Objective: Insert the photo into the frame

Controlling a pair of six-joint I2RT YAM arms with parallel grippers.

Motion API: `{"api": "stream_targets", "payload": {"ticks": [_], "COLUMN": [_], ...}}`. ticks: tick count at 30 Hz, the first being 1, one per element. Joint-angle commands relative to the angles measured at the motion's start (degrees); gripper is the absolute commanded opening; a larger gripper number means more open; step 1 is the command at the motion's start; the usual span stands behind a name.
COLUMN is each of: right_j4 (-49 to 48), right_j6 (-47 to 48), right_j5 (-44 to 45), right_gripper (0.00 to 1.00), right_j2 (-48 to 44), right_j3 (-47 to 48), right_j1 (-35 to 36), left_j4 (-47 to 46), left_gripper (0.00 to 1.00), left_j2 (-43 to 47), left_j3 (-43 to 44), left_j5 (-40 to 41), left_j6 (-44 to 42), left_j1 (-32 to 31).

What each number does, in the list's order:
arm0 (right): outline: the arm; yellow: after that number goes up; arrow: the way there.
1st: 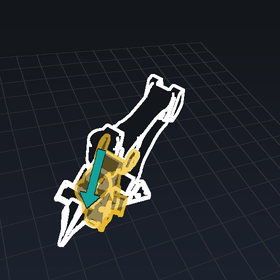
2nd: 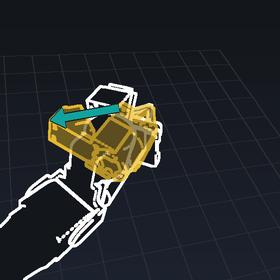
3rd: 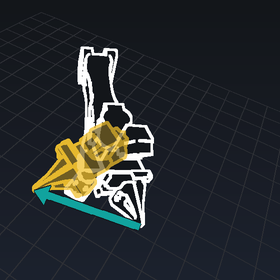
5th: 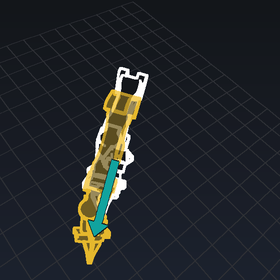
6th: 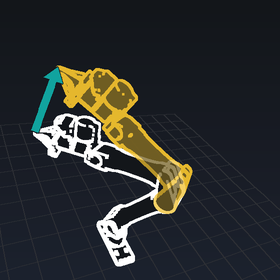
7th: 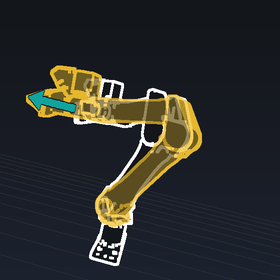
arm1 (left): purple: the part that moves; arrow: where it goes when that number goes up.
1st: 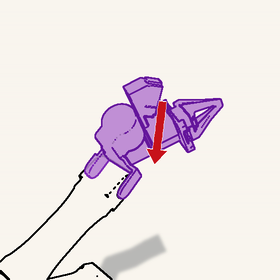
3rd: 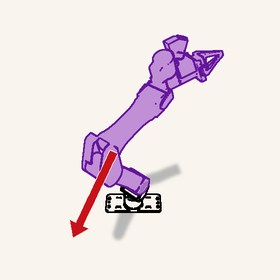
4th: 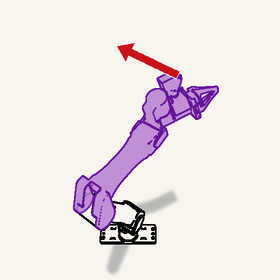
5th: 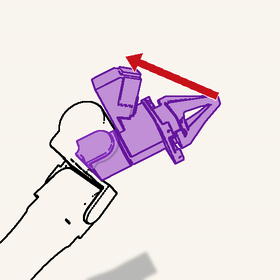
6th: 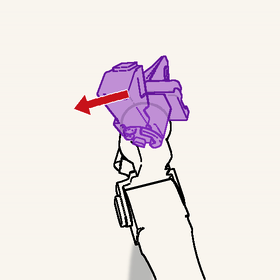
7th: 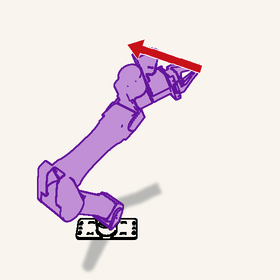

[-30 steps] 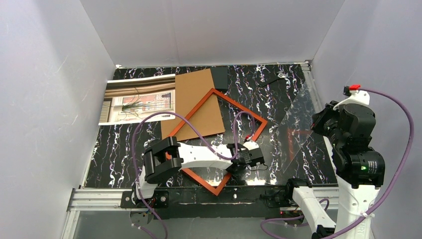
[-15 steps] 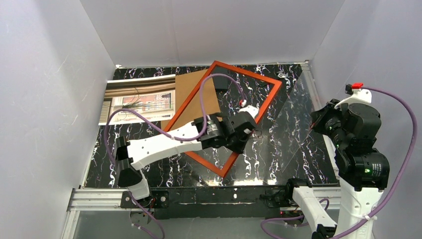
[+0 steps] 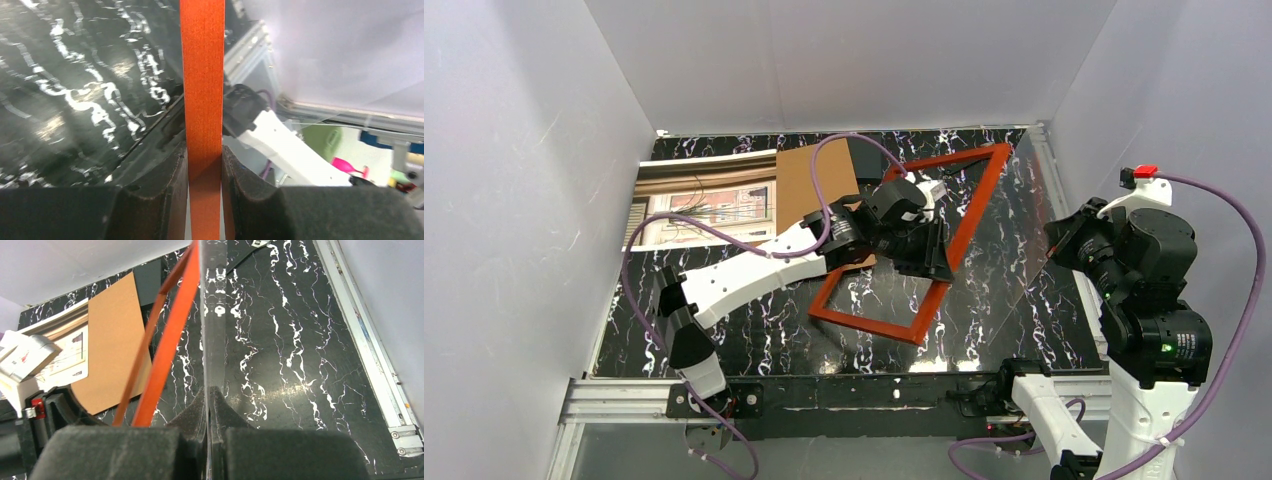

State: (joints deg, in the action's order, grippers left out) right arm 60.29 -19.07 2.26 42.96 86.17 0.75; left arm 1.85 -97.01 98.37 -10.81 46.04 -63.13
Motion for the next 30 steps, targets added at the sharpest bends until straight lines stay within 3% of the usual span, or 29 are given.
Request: {"api": "stream_targets", "payload": {"ticks": [1, 9, 21, 26, 30], "right_j4": [-3.04, -2.64, -1.69, -1.47, -1.56], "right_j6": [-0.11, 0.49, 0.79, 0.46, 0.28], "right_j5": [-1.3, -1.32, -0.12, -0.67, -1.35], "right_gripper": [0.01, 0.01, 0.01, 0.01, 0.01], "right_j2": [-0.16, -0.03, -0.32, -0.27, -0.33], "right_j3": [1.81, 2.84, 3.83, 4.83, 4.74], "right_j1": [-0.14, -0.14, -0.14, -0.14, -0.14], "left_j4": [-12.52, -28.4, -36.08, -35.86, -41.39], "left_gripper": [0.0, 0.0, 0.0, 0.0, 0.0], "left_j2": [-1.22, -5.4, -10.52, -6.38, -2.6], "left_j3": [2.47, 1.9, 6.92, 0.63, -7.5], "left_j5": [-8.0, -6.4, -0.07, 5.48, 6.89], "left_j6": [3.1, 9.1, 14.44, 13.01, 16.32], "left_j1": [-0.15, -0.15, -0.1, 0.62, 2.96]}}
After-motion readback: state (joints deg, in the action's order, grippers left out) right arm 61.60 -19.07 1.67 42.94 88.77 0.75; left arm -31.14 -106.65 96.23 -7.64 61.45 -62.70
